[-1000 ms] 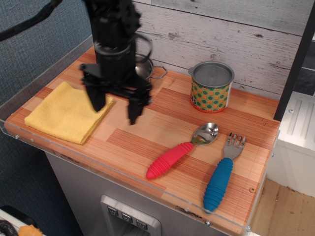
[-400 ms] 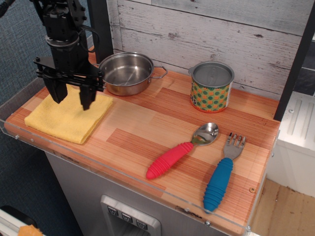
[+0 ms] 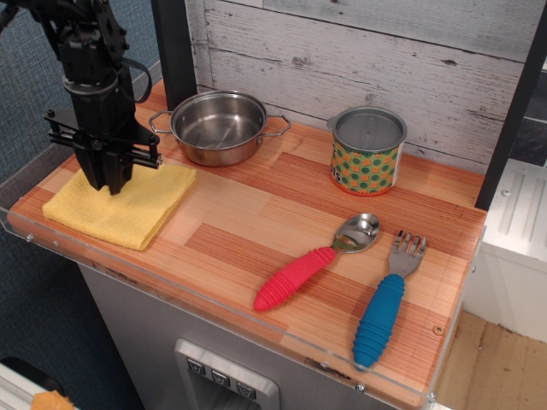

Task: Slide the yellow rag next to the red spoon.

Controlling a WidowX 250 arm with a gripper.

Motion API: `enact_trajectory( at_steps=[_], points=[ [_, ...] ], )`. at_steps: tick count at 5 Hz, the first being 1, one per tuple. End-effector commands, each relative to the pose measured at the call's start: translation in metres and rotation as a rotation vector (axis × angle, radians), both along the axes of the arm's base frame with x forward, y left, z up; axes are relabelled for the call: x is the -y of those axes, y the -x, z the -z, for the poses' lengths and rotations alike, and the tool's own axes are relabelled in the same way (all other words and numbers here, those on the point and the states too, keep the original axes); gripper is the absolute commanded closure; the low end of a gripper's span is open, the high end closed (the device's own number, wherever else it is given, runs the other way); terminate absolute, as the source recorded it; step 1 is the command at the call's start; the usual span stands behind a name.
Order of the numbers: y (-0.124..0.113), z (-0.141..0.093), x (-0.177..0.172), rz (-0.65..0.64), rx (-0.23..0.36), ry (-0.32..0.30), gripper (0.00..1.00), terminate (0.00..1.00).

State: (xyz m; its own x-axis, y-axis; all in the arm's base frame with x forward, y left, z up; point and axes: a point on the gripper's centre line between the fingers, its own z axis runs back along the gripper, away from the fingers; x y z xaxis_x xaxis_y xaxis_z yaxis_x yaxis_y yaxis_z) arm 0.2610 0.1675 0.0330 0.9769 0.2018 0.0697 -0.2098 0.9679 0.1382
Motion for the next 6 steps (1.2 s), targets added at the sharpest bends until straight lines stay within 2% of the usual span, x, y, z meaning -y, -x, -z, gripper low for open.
enact_trajectory(
  at_steps=[1,2,3,6],
  points=[
    [-0.009,0.002,-0.007,0.039,0.061,-0.035,1.0,0.0],
    [-0.01,0.008,-0.003,0.023,0.059,-0.019,1.0,0.0],
    [-0.012,0.011,0.004,0.034,0.085,0.004,1.0,0.0],
    [-0.015,0.01,0.045,0.103,0.051,0.014,1.0,0.0]
  ],
)
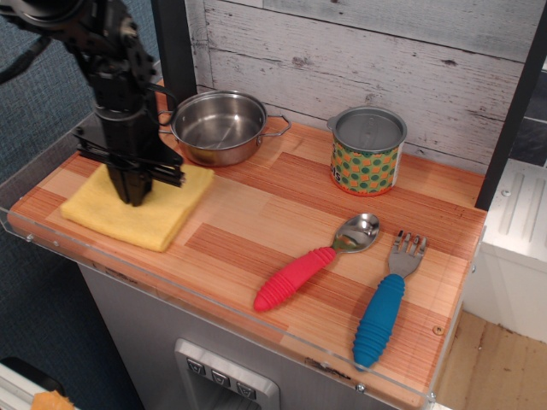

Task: Slide the yellow rag next to the red spoon.

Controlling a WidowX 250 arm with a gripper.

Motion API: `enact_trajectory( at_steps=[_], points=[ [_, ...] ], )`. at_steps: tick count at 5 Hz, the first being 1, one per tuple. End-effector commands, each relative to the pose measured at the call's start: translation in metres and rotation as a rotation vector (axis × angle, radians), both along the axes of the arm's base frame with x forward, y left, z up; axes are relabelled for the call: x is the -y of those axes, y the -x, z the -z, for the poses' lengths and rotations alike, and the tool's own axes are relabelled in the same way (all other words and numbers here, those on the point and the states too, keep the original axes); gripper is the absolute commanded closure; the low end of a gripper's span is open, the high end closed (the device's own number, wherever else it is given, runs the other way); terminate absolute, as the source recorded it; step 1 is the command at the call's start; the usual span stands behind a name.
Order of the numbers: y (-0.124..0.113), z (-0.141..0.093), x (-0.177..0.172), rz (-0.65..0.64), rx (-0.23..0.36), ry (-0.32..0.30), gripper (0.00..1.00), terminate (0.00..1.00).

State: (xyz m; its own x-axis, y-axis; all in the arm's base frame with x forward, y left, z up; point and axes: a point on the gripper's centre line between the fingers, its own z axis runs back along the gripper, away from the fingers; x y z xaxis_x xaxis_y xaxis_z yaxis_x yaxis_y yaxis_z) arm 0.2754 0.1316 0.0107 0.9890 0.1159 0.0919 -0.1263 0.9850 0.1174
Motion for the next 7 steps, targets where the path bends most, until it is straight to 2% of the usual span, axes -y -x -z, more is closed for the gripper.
enact_trajectory(
  at_steps=[1,2,5,7],
  points=[
    [-0.001,-0.01,0.018,0.007,0.026,0.017,1.0,0.0],
    [-0.004,-0.008,0.032,0.01,0.011,0.03,1.0,0.0],
    [-0.007,-0.012,0.075,0.096,0.004,-0.001,1.0,0.0],
    [-0.006,-0.012,0.085,0.092,-0.007,0.002,1.0,0.0]
  ],
)
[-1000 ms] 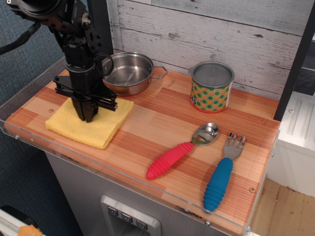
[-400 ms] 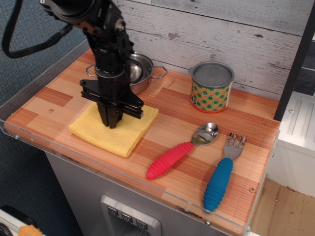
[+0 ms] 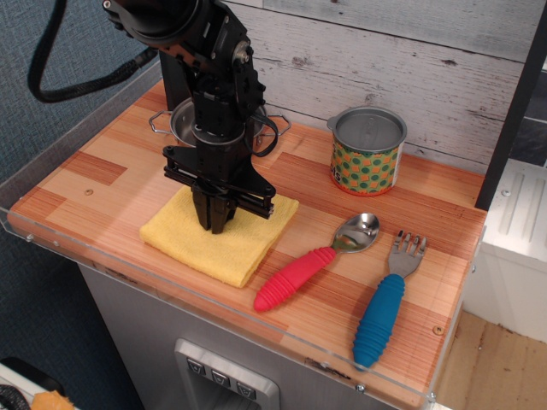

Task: Slide the yellow rag next to the red spoon.

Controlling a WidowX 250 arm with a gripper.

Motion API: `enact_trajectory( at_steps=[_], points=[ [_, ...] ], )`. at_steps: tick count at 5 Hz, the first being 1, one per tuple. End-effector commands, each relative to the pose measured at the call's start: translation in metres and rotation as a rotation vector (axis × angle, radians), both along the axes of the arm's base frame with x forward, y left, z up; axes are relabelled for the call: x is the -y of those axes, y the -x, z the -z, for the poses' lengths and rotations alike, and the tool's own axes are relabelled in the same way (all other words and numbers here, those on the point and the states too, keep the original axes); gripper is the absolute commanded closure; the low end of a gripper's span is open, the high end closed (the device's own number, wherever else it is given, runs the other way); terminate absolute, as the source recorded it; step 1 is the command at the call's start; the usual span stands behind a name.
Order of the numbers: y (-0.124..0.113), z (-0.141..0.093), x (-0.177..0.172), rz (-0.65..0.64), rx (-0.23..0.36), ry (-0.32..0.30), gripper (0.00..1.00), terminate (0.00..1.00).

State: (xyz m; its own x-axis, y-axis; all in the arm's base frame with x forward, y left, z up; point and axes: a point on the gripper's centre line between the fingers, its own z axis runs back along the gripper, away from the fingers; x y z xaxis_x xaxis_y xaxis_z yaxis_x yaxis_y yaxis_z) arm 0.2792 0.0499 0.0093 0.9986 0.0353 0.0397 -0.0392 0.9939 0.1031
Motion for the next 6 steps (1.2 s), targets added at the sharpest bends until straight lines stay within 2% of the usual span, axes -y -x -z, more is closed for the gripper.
enact_trajectory(
  at_steps=[1,2,3,5,6],
  points=[
    [-0.003,-0.015,0.0,-0.021,0.045,-0.016,1.0,0.0],
    [-0.002,-0.018,0.0,-0.03,0.042,-0.017,1.0,0.0],
    [0.0,-0.021,0.001,-0.021,0.034,-0.017,0.0,0.0],
    [0.001,-0.036,0.0,-0.027,0.059,-0.017,0.0,0.0],
    [-0.001,-0.046,-0.003,-0.038,0.074,-0.038,0.0,0.0]
  ],
)
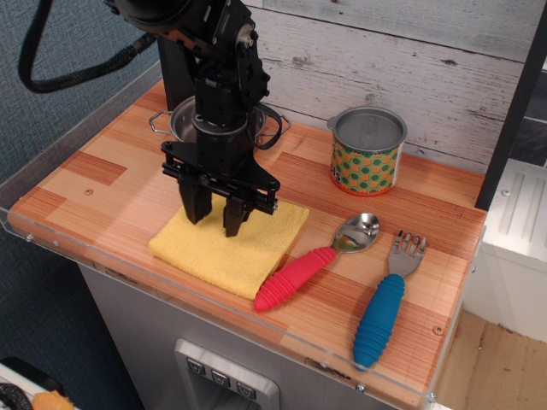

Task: Slide the yellow rag next to the red spoon.

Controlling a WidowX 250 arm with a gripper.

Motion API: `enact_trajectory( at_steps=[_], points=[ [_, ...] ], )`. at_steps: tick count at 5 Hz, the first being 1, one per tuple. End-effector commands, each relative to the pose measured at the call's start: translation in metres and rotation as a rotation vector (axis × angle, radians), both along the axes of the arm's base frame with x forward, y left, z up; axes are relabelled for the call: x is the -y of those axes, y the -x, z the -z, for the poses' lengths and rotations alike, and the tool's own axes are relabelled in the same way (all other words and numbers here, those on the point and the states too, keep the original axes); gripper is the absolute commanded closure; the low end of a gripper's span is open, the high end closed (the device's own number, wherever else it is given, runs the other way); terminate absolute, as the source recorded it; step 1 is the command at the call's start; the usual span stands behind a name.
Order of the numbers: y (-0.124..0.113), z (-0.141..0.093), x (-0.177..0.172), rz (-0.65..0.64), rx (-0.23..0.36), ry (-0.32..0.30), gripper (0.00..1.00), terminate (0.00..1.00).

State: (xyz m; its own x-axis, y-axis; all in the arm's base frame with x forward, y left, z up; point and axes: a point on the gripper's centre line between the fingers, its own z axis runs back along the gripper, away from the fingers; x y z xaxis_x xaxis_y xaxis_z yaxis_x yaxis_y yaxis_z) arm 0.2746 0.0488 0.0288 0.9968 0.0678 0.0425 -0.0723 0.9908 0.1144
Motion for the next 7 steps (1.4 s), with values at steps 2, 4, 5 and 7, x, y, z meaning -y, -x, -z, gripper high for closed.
enact_trajectory(
  at_steps=[2,4,5,7],
  points=[
    [-0.007,-0.051,-0.008,-0.026,0.097,-0.05,0.0,0.0],
    [-0.007,-0.068,-0.014,-0.05,0.121,-0.027,0.0,0.0],
    [-0.011,-0.076,-0.017,-0.068,0.143,-0.007,0.0,0.0],
    [0.001,-0.094,-0.055,-0.177,0.178,-0.022,0.0,0.0]
  ],
)
